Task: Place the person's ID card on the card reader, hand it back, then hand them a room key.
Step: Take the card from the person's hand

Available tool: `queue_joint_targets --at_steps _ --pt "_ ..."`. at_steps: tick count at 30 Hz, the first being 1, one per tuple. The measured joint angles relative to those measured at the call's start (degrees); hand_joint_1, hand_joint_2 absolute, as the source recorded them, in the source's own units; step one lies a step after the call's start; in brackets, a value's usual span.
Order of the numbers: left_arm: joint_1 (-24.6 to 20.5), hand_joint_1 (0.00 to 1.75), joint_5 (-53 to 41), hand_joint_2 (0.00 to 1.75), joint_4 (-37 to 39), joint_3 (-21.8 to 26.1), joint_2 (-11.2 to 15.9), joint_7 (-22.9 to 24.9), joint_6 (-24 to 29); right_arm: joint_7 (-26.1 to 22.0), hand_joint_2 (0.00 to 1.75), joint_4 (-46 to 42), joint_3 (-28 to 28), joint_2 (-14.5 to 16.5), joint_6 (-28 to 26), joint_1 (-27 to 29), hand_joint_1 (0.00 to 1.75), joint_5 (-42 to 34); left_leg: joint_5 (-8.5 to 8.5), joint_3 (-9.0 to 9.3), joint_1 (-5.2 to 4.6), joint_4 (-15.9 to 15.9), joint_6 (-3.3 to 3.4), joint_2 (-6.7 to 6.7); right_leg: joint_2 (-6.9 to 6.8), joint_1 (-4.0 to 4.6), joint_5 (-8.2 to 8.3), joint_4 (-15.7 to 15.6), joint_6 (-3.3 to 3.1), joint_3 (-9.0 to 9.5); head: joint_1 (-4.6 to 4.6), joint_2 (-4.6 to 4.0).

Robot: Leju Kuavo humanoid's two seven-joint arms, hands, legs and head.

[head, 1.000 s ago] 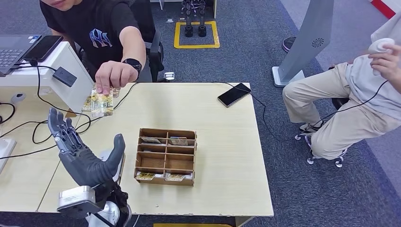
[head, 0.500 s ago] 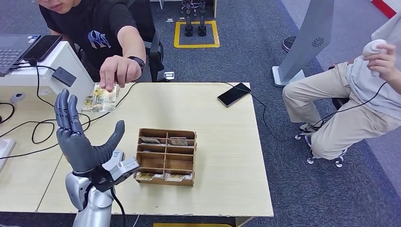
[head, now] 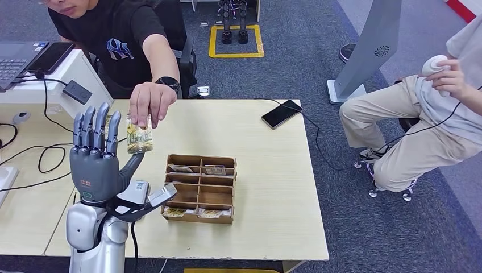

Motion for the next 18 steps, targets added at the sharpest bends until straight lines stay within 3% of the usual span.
queue_joint_targets --at_steps 3,7,12,14,18 --pt "-0.15 0.00 -5.31 1.75 -1.24 0.02 0.03 3.43 0.01 -0.19 1.75 0.08 0.00 0.00 0.00 -0.02 0.00 0.36 0.00 0.00 0.00 0.00 0.00 0.00 0.00 0.00 0.00 0.00 0.00 -0.01 0.00 0.00" --pt "-0.66 0.00 -7.74 1.75 -1.99 -0.55 1.15 15.96 0.01 -0.24 1.75 0.27 0.00 0.00 0.00 -0.06 0.00 0.78 0.00 0.00 0.01 0.00 0.00 0.00 0.00 0.00 0.00 0.00 0.00 -0.01 0.00 0.00" --pt "-2.04 0.00 -7.80 1.75 -1.19 -3.95 6.37 29.79 -0.04 -0.10 1.75 0.55 0.00 0.00 0.00 -0.09 0.00 1.04 0.04 0.01 0.04 0.00 -0.07 -0.02 -0.01 0.03 0.00 0.00 0.00 -0.02 -0.01 0.00" --pt "-2.62 0.00 -7.80 1.75 -0.26 -5.79 7.94 32.98 -0.29 0.42 1.75 0.57 0.00 0.00 0.00 -0.12 0.00 1.14 0.06 -0.01 0.05 0.00 -0.09 -0.06 -0.03 0.04 0.00 0.01 -0.01 -0.01 -0.01 0.00" --pt "-3.26 1.69 -7.79 1.75 1.40 -8.21 9.43 34.69 -0.47 0.88 1.75 0.58 0.00 0.00 0.00 -0.16 0.00 1.19 0.06 -0.02 0.05 0.00 -0.10 -0.04 0.01 0.03 0.00 0.02 0.00 0.00 0.00 0.00"
